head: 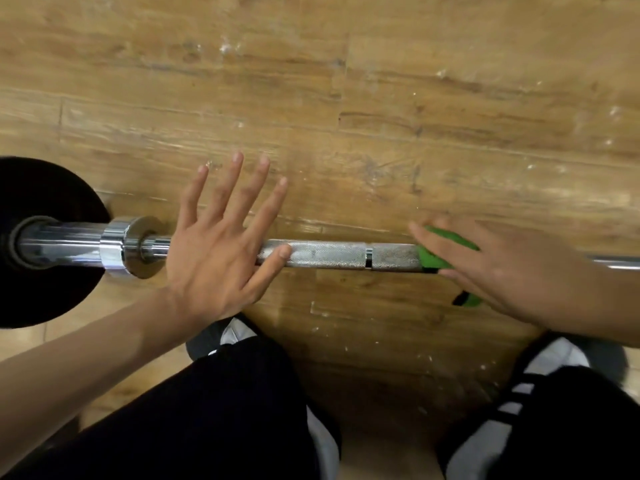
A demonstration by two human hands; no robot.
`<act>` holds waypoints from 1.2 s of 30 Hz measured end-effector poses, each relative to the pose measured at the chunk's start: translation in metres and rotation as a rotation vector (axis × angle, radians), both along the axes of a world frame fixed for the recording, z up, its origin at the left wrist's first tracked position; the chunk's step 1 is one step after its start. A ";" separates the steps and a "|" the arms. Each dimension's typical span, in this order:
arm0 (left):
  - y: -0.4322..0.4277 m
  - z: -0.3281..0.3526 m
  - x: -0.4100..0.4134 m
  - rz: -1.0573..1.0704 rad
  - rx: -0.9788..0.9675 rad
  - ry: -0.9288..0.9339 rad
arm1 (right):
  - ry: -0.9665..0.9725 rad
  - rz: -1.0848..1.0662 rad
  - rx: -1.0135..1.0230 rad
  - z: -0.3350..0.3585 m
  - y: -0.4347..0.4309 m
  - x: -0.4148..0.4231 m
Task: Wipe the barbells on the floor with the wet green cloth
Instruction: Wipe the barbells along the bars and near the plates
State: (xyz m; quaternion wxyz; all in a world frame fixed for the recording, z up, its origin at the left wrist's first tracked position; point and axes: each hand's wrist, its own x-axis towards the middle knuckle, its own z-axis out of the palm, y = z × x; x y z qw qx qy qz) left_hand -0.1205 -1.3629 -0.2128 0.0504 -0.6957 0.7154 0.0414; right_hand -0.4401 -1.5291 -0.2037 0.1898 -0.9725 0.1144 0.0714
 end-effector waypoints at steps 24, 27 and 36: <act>-0.067 0.016 0.126 0.170 -0.101 0.139 | -0.188 -0.303 -0.211 -0.018 0.005 0.175; -0.054 0.009 0.132 0.136 -0.163 0.132 | -0.208 -0.329 -0.273 -0.016 0.010 0.213; -0.065 -0.006 0.148 0.139 -0.351 0.134 | -0.165 -0.328 -0.324 -0.011 -0.035 0.127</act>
